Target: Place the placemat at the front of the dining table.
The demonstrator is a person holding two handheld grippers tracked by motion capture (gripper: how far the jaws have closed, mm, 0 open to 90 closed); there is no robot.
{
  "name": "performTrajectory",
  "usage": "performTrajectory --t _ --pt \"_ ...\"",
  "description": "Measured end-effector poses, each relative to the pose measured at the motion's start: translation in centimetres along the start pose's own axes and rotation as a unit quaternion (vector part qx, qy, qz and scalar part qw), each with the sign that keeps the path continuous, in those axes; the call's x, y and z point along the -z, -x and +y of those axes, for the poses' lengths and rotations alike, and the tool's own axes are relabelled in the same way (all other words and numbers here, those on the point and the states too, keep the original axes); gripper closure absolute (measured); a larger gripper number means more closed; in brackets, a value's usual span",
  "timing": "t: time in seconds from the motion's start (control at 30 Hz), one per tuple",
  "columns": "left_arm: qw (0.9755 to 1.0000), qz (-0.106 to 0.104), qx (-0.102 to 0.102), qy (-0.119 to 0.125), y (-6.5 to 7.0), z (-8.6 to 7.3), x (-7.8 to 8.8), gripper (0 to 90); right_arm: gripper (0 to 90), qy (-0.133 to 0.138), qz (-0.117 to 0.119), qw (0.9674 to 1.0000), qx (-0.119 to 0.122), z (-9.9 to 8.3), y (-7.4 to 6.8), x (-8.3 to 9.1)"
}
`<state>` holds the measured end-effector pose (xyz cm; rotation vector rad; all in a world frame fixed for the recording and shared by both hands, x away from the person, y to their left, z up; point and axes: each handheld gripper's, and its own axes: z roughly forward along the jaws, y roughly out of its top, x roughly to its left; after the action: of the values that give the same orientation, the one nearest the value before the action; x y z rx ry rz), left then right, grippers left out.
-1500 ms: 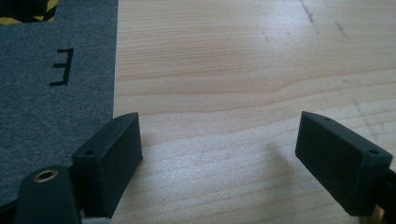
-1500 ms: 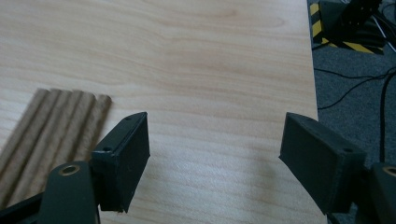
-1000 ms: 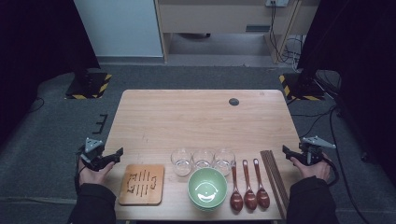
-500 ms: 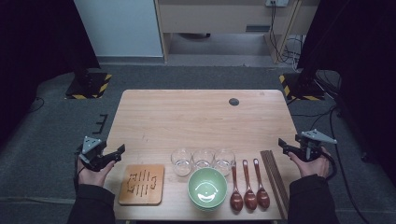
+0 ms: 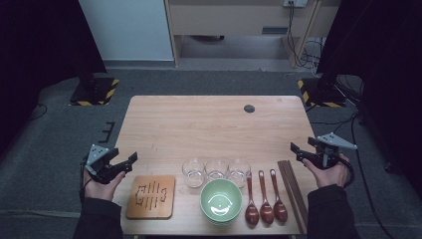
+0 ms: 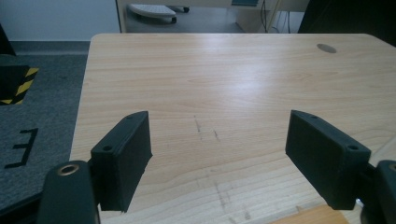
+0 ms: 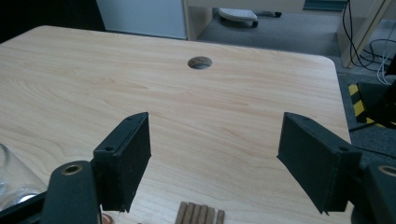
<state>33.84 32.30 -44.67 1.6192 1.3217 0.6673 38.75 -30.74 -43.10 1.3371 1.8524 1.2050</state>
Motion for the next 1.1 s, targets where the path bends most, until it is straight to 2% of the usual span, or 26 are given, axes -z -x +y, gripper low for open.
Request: performTrajectory --t 0.2,0.3,0.33,0.37,0.4,0.47,0.6,0.73,0.77,0.93,1.1 --pt "0.9999 -0.008 -0.006 0.004 0.8 0.5 0.7 21.9 24.2 0.019 0.013 0.9997 0.006 1.6 -1.2 0.3" --pt "0.9998 -0.011 -0.009 0.016 1.2 0.9 1.4 21.8 23.3 0.033 0.027 0.999 0.011 2.9 -2.6 0.5" --pt "0.9997 -0.012 -0.008 0.02 1.3 1.0 1.7 21.8 23.3 0.033 0.027 0.999 0.011 2.9 -2.6 0.5" --pt "0.9996 -0.012 -0.008 0.022 1.4 1.1 1.9 21.6 23.7 0.046 0.03 0.9983 0.016 3.6 -3.5 0.6" --pt "0.9996 -0.013 -0.009 0.023 1.5 1.1 2.1 21.6 23.7 0.046 0.03 0.9983 0.016 3.6 -3.5 0.6" --pt "0.9996 -0.013 -0.011 0.024 1.6 1.1 2.4 21.7 23.5 0.054 0.037 0.9975 0.024 4.6 -4.6 0.8" --pt "0.9997 -0.016 -0.012 0.015 2.1 0.4 3.0 21.6 22.0 0.06 0.043 0.9966 0.038 5.9 -6.2 0.9" --pt "0.9998 -0.019 -0.007 0.009 2.2 -0.1 3.3 21.6 19.6 0.056 0.05 0.9963 0.041 6.8 -7.2 0.9" --pt "0.9998 -0.018 -0.009 0.003 2.2 -0.5 3.4 21.7 17.9 0.055 0.056 0.996 0.042 7.3 -7.9 0.9" --pt "0.9998 -0.016 -0.014 -0.006 2.3 -1.1 3.3 21.9 16.3 0.054 0.06 0.9956 0.049 8.1 -9.0 1.0" --pt "0.9995 -0.011 -0.018 -0.023 2.2 -1.9 2.9 21.9 14.8 0.048 0.074 0.9948 0.05 9.4 -10.9 1.0"
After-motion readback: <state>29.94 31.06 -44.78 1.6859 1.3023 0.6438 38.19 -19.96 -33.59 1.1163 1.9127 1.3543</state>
